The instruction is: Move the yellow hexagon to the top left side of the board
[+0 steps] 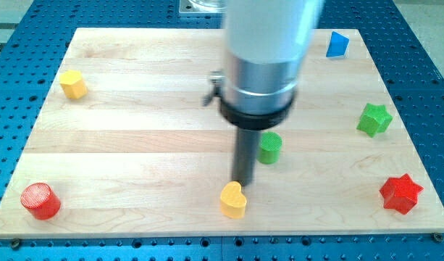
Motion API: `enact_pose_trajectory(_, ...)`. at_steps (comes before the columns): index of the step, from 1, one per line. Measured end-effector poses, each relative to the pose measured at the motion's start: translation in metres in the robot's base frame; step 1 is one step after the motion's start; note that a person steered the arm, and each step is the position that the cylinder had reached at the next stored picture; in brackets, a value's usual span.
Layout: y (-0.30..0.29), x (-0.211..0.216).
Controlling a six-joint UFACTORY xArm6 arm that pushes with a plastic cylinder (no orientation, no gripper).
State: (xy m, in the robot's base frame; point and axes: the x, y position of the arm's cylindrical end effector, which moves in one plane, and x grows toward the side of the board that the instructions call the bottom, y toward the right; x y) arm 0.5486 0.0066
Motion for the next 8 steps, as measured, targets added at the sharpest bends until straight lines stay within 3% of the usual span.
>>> enact_pose_trajectory(3, -0.186, -0.057)
enact_pose_trajectory(5, -0.199, -0.084)
enact_pose_trajectory(6, -0.215, -0.130)
enact_pose_trajectory(8, -0.255, -0.134)
